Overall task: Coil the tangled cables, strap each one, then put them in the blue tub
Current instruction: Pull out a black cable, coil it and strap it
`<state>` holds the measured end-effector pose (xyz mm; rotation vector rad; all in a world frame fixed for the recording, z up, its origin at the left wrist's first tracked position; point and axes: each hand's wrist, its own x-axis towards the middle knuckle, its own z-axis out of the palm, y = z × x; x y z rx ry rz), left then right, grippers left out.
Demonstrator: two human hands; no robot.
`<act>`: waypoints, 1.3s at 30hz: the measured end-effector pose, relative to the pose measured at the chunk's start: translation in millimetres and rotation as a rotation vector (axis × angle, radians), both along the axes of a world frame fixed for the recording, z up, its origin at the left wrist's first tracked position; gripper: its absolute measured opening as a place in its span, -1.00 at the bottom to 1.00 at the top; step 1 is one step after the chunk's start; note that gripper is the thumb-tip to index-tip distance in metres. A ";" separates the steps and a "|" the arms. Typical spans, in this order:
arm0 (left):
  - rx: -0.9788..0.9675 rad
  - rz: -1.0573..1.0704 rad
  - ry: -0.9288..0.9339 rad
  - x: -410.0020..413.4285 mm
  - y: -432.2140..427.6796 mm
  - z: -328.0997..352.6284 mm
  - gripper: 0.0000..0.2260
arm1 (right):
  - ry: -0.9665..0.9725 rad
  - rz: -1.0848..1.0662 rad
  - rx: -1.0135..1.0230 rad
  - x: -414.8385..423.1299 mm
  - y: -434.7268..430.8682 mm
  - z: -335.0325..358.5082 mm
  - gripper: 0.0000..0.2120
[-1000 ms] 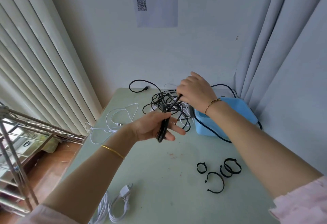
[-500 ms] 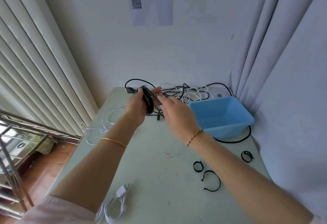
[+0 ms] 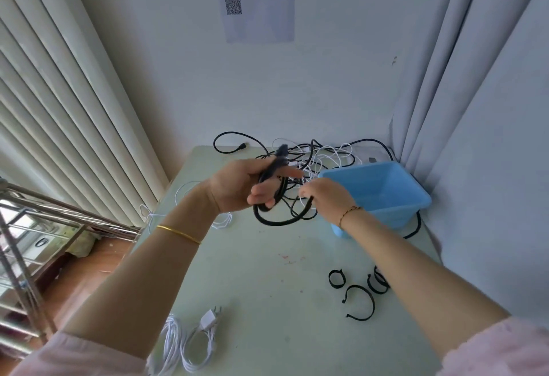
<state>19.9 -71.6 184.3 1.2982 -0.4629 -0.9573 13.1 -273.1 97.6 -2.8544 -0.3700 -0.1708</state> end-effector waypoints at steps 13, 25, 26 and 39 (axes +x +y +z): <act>0.507 -0.319 -0.174 -14.0 -13.2 -19.1 -0.57 | 0.023 -0.163 0.236 20.8 -12.3 33.7 -0.80; 0.348 0.058 -0.052 -20.5 -19.0 -32.5 -0.45 | 0.070 -0.388 0.213 32.4 -22.6 38.5 -0.80; 0.344 0.035 -0.044 -20.7 -20.0 -31.2 -0.44 | 0.068 -0.398 0.207 32.9 -22.5 39.1 -0.79; 0.349 0.052 0.018 -16.9 -14.8 -29.6 -0.48 | 0.298 -0.203 0.514 23.1 -21.2 63.2 -0.87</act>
